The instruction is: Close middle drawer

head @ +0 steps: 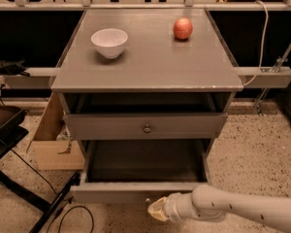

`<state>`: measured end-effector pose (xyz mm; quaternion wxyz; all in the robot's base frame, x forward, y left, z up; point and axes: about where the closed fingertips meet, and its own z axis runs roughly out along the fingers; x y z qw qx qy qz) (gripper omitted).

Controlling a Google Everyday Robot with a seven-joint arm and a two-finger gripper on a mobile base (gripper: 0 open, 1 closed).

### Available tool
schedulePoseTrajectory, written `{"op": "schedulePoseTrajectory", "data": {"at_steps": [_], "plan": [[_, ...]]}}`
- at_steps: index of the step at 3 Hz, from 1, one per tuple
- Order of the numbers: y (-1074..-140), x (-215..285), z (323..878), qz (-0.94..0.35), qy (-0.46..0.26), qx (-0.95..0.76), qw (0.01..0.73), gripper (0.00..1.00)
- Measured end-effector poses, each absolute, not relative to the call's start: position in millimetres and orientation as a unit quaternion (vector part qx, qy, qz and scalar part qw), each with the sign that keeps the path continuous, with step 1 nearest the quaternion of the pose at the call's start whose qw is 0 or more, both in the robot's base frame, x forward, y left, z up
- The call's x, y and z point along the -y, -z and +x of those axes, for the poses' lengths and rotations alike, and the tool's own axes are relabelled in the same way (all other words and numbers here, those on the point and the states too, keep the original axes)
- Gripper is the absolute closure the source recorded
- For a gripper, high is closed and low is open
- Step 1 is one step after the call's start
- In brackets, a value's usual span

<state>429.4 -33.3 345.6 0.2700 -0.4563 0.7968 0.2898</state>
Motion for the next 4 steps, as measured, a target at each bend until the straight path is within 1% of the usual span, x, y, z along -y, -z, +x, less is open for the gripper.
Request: {"op": "schedulePoseTrajectory", "data": {"at_steps": [1, 2, 3, 4], "plan": [[-346, 33, 429, -0.456, -0.29, -0.797, 0.27, 1.0], [-357, 36, 466, -0.454, -0.283, -0.793, 0.292, 1.0], [-357, 36, 464, -0.454, -0.283, -0.793, 0.292, 1.0], [-370, 47, 506, -0.441, -0.271, -0.791, 0.327, 1.0]]}}
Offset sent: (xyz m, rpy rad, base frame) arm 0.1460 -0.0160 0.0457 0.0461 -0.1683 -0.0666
